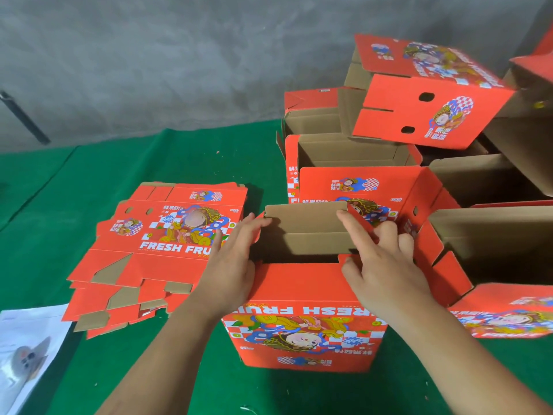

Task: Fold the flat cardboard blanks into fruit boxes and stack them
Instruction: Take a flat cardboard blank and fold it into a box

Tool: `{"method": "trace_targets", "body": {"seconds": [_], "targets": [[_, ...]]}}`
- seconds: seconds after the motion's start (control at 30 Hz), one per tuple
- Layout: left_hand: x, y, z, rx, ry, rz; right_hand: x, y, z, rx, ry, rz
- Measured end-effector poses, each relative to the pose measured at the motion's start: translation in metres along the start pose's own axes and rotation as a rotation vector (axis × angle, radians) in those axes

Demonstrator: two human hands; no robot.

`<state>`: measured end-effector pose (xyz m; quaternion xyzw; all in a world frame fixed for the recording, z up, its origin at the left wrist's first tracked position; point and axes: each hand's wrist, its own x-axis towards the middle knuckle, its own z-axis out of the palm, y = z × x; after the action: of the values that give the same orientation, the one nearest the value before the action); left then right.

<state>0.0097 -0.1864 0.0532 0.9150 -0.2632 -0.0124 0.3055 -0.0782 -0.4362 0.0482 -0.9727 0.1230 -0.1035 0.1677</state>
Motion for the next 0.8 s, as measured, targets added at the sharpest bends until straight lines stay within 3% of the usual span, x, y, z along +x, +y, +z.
{"method": "trace_targets", "body": {"seconds": [0.13, 0.3, 0.57, 0.8], "targets": [[0.002, 0.000, 0.000, -0.019, 0.054, 0.052, 0.000, -0.001, 0.000, 0.007, 0.011, 0.014], [0.016, -0.002, -0.005, -0.173, -0.028, -0.064, -0.005, 0.001, 0.007, 0.097, 0.050, 0.016], [0.023, 0.000, -0.002, -0.049, -0.006, -0.103, -0.006, 0.010, 0.009, 0.328, 0.004, -0.004], [0.039, -0.008, -0.021, 0.018, -0.287, -0.204, -0.008, 0.014, 0.006, 0.333, -0.038, -0.058]]}}
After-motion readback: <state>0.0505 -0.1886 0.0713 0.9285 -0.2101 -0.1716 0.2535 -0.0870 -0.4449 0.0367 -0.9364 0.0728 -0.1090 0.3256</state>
